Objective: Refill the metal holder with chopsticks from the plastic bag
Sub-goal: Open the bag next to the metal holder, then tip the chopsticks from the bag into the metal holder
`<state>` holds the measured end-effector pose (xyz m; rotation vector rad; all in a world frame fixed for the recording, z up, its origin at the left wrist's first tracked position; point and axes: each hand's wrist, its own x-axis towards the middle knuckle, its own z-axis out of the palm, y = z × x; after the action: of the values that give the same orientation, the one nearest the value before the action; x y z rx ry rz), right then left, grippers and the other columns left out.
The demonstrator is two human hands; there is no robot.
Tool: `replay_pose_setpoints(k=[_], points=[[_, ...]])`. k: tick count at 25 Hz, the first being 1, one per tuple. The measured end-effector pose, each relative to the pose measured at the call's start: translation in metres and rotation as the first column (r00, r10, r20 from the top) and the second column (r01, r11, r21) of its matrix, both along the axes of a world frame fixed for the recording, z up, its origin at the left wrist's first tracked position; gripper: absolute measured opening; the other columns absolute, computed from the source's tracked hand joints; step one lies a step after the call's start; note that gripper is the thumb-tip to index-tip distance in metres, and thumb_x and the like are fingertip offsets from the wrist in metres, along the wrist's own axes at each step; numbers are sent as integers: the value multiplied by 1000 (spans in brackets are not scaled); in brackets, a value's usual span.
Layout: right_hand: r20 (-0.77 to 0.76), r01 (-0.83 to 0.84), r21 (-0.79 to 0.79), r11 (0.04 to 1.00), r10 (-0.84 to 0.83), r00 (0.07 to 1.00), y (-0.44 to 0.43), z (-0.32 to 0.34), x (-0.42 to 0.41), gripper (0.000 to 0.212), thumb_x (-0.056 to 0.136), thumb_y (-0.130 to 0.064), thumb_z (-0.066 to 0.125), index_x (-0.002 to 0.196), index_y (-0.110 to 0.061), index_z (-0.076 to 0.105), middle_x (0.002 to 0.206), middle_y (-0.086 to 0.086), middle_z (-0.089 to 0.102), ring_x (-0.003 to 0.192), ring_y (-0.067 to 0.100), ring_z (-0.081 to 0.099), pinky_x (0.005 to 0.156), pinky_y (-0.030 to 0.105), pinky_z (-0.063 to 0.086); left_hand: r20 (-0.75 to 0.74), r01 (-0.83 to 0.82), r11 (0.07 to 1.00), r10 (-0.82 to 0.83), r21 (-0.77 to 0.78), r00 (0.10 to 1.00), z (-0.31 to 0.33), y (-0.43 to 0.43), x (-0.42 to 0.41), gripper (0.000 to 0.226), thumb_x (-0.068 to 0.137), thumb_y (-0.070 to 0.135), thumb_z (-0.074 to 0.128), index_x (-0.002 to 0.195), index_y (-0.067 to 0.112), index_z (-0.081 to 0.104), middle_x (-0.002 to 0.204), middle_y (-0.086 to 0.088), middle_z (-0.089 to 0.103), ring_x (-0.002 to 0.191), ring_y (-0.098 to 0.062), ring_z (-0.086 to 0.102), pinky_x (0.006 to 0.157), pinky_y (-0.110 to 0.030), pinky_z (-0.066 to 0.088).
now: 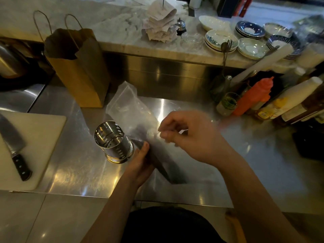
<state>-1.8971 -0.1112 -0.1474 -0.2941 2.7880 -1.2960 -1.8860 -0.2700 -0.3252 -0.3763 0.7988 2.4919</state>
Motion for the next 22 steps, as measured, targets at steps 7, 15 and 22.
replay_pose_setpoints(k=[7,15,22], points=[[103,-22,-213,977,44,994,18,11,7,7,85,-7,68,90,-13,69,81,1,72,70,12,69,61,25,56,-71,3,1000,-4,-17,997,13,3,-1,79,58,45,89,123,12,58,120,-12,68,109,-24,66,81,-37,57],[68,-4,-150,989,15,998,30,7,16,13,86,-13,70,89,-25,70,79,-8,72,72,6,68,62,17,52,1,54,997,-54,63,999,6,18,5,82,59,37,91,128,7,59,126,-20,63,112,-32,64,87,-45,56],[-4,-13,-2,1000,13,1000,35,5,22,10,89,-23,67,92,-32,68,80,-21,64,80,-5,62,68,9,46,21,29,994,-31,103,999,11,37,7,78,45,33,97,112,6,68,107,-16,72,96,-27,71,73,-39,59]])
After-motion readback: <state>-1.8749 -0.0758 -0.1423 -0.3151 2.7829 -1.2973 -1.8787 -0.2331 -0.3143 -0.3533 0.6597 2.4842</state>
